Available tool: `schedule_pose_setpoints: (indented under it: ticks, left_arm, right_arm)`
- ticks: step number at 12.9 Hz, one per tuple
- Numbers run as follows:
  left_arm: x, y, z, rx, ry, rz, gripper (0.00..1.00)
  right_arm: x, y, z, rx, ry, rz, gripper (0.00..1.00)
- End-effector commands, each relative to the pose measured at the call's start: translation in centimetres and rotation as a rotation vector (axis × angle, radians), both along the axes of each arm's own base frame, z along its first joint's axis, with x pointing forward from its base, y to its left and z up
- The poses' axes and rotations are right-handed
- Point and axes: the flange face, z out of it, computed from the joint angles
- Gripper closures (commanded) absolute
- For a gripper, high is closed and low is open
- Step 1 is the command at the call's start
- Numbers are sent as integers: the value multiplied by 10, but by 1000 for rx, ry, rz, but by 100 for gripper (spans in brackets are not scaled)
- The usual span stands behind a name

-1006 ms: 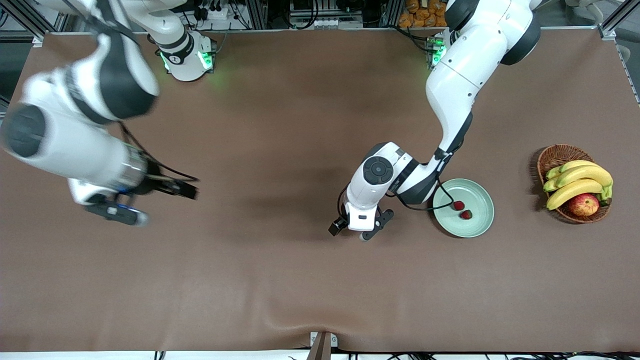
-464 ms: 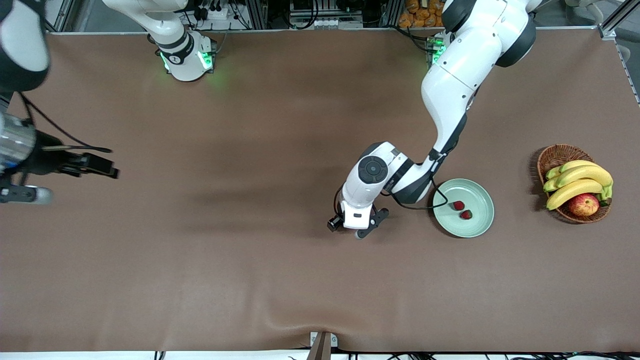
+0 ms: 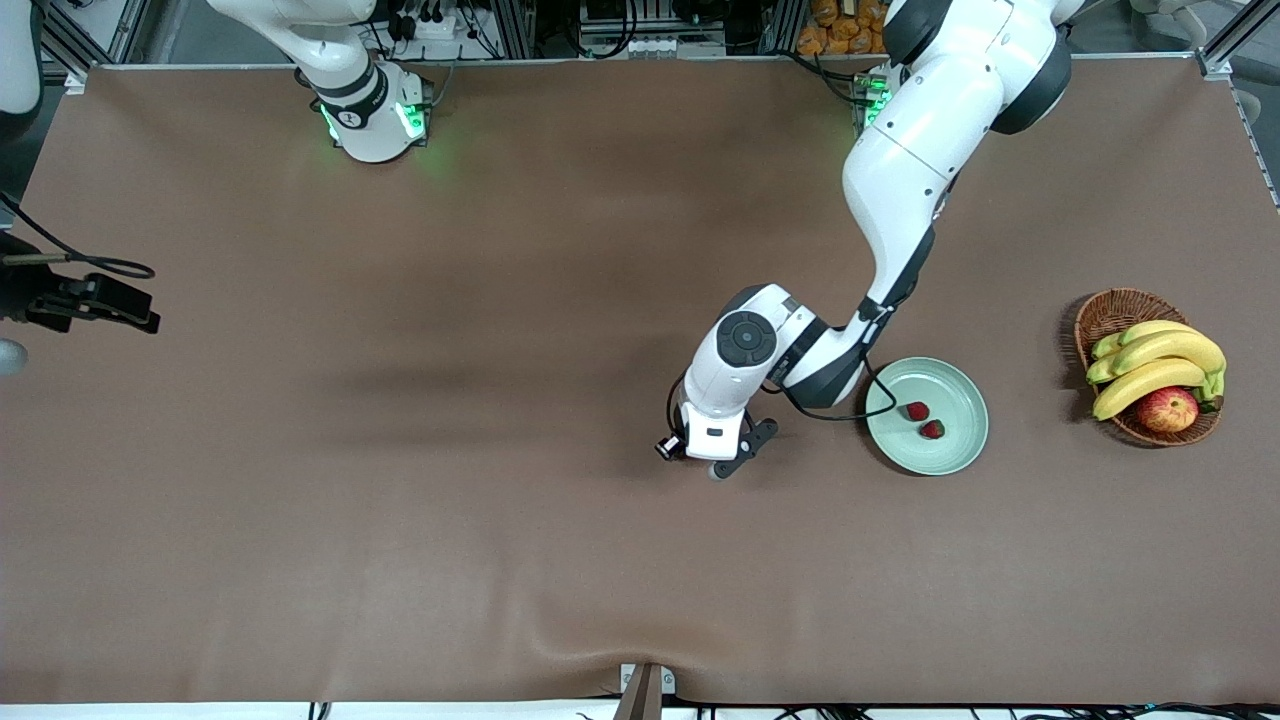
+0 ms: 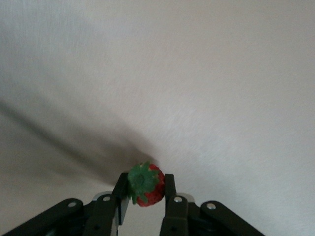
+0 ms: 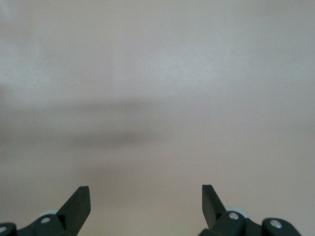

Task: Collect all strawberries into plate
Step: 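Carry the third strawberry onto the plate and open the left gripper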

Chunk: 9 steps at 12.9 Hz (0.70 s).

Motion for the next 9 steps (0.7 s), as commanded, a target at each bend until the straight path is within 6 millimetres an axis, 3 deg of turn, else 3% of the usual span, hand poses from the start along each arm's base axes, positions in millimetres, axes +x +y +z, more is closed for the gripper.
schedule_pose_setpoints:
  ticks: [1, 4, 9]
  left_arm:
    - [13, 24, 40, 47, -12, -11, 100]
    - [18, 68, 87, 122, 1, -125, 100]
    - [-7, 166, 105, 230, 27, -420, 100]
  right_arm:
    - [-13, -15, 5, -17, 7, 32, 0]
    - [-18, -26, 4, -16, 33, 2, 0]
    - [-21, -49, 4, 0, 33, -38, 0]
